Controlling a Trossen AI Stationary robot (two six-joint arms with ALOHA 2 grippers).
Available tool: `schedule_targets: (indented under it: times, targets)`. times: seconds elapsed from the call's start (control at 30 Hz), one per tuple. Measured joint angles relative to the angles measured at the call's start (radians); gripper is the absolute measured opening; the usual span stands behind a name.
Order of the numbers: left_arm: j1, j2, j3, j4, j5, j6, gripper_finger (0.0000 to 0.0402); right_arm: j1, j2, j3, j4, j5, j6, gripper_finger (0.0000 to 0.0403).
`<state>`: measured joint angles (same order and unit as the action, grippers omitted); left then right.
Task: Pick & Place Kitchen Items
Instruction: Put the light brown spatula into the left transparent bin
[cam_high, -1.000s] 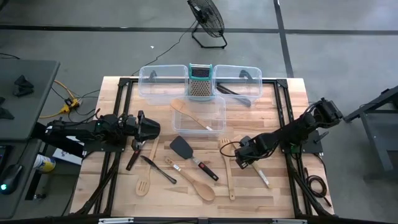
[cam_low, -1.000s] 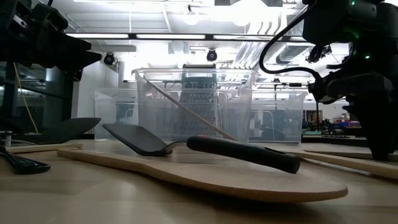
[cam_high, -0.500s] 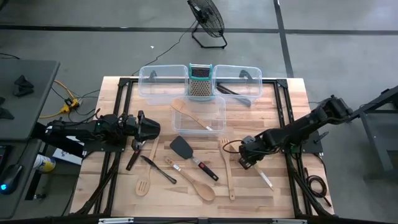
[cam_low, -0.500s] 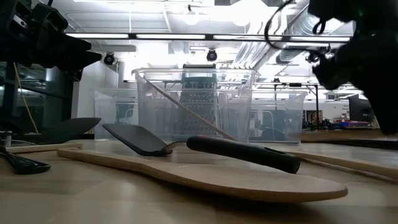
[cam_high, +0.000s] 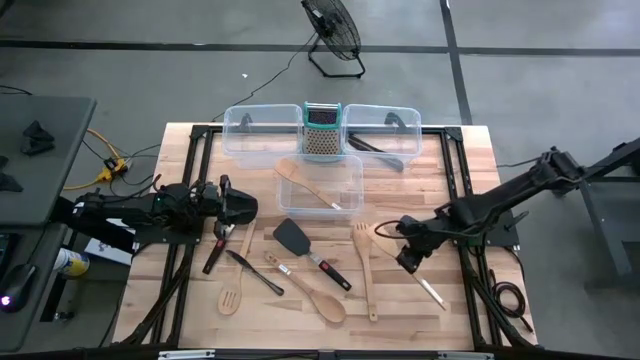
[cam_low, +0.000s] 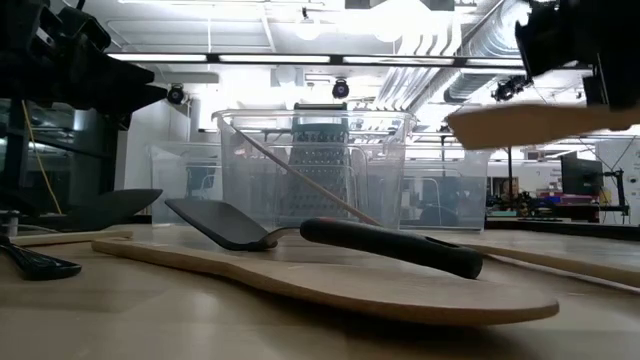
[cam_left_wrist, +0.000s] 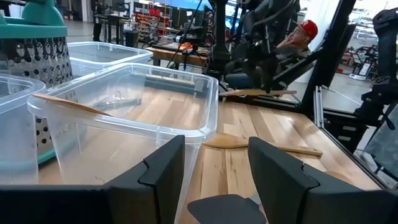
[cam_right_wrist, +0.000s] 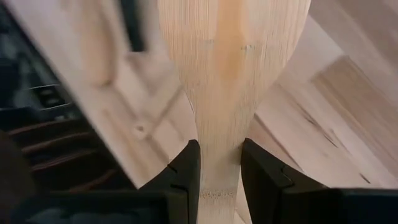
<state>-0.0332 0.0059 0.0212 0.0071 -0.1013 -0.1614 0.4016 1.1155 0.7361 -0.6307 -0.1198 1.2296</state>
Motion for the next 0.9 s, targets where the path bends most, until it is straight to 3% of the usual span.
schedule_targets:
  times: [0.23, 0.6, 0.9]
  targets:
    - [0.0, 0.0, 0.0, 0.001, 0.0, -0.013, 0.0175, 0.019, -0.054, 0.0, 0.084, 0.146, -0.028, 0.0081]
    - [0.0, 0.0, 0.004, 0.127, -0.018, -0.234, 0.0175, 0.009, -0.057, 0.001, 0.309, 0.323, -0.135, 0.0081]
    - [0.0, 0.119, 0.13, 0.129, -0.019, -0.19, 0.0175, -0.059, -0.057, 0.002, 0.564, 0.392, -0.29, 0.0081]
